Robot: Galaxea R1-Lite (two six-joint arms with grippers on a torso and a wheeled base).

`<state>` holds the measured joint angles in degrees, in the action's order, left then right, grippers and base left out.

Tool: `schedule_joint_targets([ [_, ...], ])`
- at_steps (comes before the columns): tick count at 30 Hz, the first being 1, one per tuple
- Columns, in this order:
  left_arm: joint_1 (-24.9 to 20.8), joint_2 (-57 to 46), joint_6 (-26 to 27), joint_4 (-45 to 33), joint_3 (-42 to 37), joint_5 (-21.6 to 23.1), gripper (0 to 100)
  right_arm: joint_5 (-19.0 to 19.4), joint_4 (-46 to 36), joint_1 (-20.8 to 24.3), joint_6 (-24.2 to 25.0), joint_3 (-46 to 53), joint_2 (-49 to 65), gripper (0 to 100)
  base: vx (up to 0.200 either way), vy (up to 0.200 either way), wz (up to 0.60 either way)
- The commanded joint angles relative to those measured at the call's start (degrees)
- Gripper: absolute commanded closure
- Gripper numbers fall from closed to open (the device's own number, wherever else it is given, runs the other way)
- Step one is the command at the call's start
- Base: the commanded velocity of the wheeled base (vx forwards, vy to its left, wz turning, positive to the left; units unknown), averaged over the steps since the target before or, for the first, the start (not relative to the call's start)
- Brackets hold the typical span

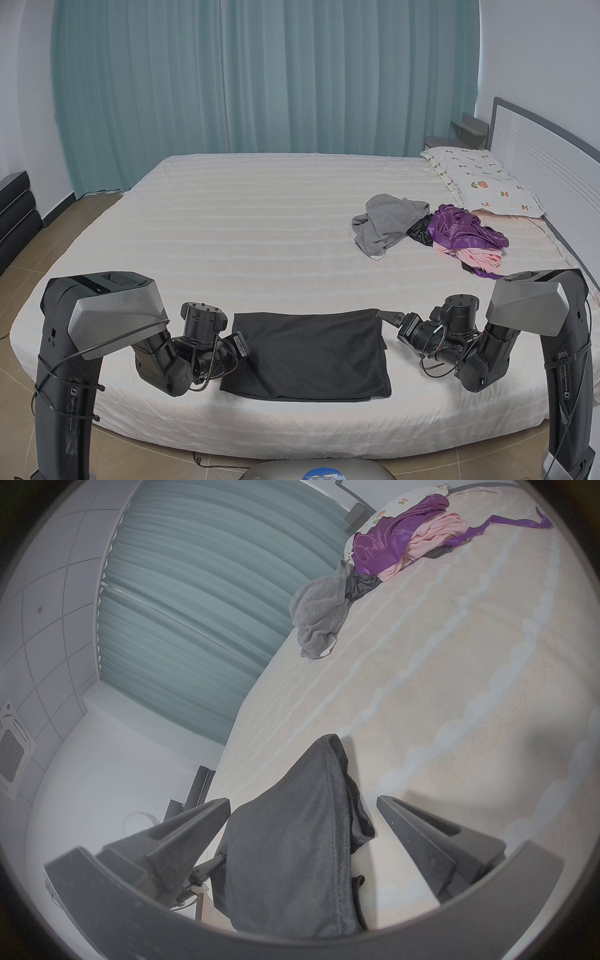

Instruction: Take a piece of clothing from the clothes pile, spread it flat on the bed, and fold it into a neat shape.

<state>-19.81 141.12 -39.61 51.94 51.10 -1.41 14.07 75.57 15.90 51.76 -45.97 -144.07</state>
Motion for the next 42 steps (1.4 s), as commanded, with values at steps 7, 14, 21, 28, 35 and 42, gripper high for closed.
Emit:
schedule_joint_targets([
  [7, 0.12, 0.12, -0.03, 0.09, -0.13, -2.37, 100, 0.08, 0.02, 0.01, 0.01, 0.0, -0.07, 0, 0.0, 0.0, 0.0],
  [14, 0.12, -0.32, -0.21, 0.0, -0.39, -2.45, 100, 0.08, 0.02, 0.01, 0.01, 0.09, -0.07, 0, 0.0, 0.0, 0.0],
  [21, 0.39, -0.41, -1.0, -0.26, 0.49, -2.98, 100, 0.08, 0.02, 0.01, 0.01, 0.09, -0.07, 0, 0.0, 0.0, 0.0],
  [28, 0.47, -0.41, -1.09, -0.35, 0.93, -4.12, 100, 0.08, 0.02, 0.01, 0.01, 0.18, -0.07, 0, 0.0, 0.0, 0.0],
  [35, 0.65, -0.41, -1.17, -0.26, 0.49, -4.12, 100, 0.26, 0.02, 0.01, -0.52, 0.18, -0.16, 0, 0.0, 0.029, 0.0],
  [42, 1.26, -0.41, -1.17, -0.18, 0.66, -4.12, 100, 0.43, 0.02, 0.01, -0.52, 0.18, -0.25, 0, 0.0, 0.2, 0.0],
])
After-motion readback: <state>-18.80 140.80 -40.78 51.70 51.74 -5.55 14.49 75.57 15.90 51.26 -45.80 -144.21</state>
